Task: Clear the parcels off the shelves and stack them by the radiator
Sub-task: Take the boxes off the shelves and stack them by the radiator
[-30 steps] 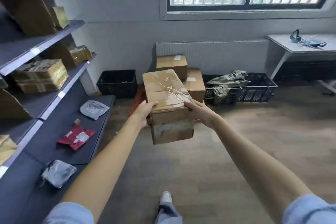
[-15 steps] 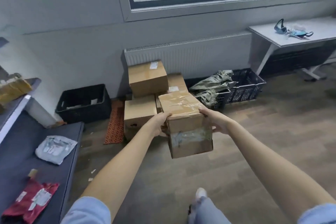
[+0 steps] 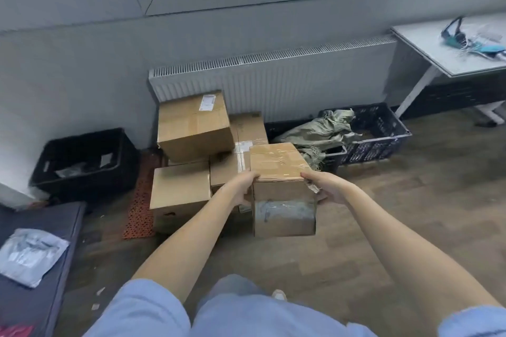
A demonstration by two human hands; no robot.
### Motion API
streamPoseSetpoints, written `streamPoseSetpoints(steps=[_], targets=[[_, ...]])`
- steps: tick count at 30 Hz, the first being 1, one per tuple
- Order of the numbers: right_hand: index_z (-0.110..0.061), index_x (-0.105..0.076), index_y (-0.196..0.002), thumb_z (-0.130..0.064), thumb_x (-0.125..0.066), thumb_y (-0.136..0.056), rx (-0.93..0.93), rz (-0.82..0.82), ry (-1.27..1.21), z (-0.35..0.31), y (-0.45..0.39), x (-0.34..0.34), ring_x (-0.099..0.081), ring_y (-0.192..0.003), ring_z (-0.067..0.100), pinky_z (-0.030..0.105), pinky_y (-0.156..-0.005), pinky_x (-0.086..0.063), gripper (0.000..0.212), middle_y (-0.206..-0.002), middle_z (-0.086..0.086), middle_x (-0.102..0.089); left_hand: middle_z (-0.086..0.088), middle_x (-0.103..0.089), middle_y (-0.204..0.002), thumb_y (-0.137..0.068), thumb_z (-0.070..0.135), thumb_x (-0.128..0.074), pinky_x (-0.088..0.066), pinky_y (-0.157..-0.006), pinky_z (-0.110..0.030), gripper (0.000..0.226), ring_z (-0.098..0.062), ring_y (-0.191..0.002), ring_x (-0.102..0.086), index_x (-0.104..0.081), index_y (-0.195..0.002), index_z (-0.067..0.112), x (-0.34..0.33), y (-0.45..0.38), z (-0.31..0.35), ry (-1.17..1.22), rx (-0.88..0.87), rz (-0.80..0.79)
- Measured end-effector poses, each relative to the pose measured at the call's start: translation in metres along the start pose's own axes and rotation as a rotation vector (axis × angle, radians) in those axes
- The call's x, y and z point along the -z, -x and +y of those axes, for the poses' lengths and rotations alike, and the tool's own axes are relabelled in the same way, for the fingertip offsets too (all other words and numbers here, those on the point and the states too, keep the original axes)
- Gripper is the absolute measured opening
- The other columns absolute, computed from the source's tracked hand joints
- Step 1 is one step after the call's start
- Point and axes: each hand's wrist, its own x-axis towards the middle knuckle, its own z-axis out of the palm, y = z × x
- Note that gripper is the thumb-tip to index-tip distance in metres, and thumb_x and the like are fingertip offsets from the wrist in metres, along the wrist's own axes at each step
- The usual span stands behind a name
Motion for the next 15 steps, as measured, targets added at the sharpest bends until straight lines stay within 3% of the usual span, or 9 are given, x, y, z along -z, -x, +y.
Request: streamPoseSetpoints(steps=[3,5,7,9,12,15], targets=[[-0.015,-0.057,-0.096,-0.032,-0.053,-0.094,-0.04,-0.037,0.013,-0.026,-0.057,0.011,-0.049,-0.07,0.013,0.025,-0.059,-0.04,0.017,-0.086,0.0,-0.055,0.0,-0.051,-0.104,-0.097,0.025,-0.04,-0.042,-0.085,-0.051,0.035,-0.019,-0.09,-0.05,-0.039,-0.133,0.026,0.019,-0.049,0.026,-0.003,-0.01,-0.041],[-0.016,-0.058,-0.102,-0.031,-0.056,-0.092,-0.076,-0.029,0.021,-0.041,-0.1,0.018,-0.052,-0.074,0.015,0.029,-0.061,-0.042,0.018,-0.087,0.001,-0.058,-0.005,-0.048,-0.13,-0.096,0.023,-0.043,-0.038,-0.093,-0.058,0.042,-0.027,-0.114,-0.045,-0.036,-0.137,0.027,0.035,-0.087,0.046,-0.024,0.0,-0.094],[-0.014,-0.058,-0.109,-0.027,-0.055,-0.093,-0.09,-0.012,0.02,-0.053,-0.145,0.025,-0.052,-0.072,0.014,0.028,-0.058,-0.043,0.021,-0.087,0.002,-0.058,-0.008,-0.035,-0.146,-0.093,0.018,-0.051,-0.039,-0.091,-0.06,0.055,-0.032,-0.131,-0.035,-0.029,-0.142,0.03,0.049,-0.132,0.066,-0.031,0.012,-0.166],[-0.012,-0.055,-0.119,-0.022,-0.054,-0.094,-0.122,-0.031,-0.02,-0.062,-0.189,0.032,-0.053,-0.074,0.014,0.028,-0.054,-0.047,0.027,-0.091,0.004,-0.059,-0.007,-0.028,-0.151,-0.089,0.01,-0.058,-0.045,-0.083,-0.058,0.071,-0.034,-0.135,-0.03,-0.021,-0.144,0.034,0.057,-0.176,0.083,-0.008,0.017,-0.226],[-0.015,-0.048,-0.13,-0.013,-0.05,-0.096,-0.193,-0.039,-0.094,-0.081,-0.243,0.041,-0.054,-0.075,0.015,0.022,-0.046,-0.05,0.034,-0.103,0.007,-0.058,-0.003,-0.029,-0.151,-0.085,-0.003,-0.055,-0.042,-0.094,-0.064,0.078,-0.034,-0.135,-0.031,-0.02,-0.144,0.036,0.064,-0.236,0.102,0.047,0.046,-0.238],[-0.02,-0.047,-0.131,-0.004,-0.048,-0.095,-0.216,0.042,-0.22,-0.102,-0.301,0.04,-0.053,-0.06,0.012,0.017,-0.041,-0.044,0.04,-0.088,0.001,-0.062,0.001,-0.035,-0.147,-0.086,-0.005,-0.05,-0.034,-0.103,-0.061,0.079,-0.029,-0.133,-0.035,-0.017,-0.145,0.036,0.073,-0.299,0.116,0.128,0.033,-0.205]])
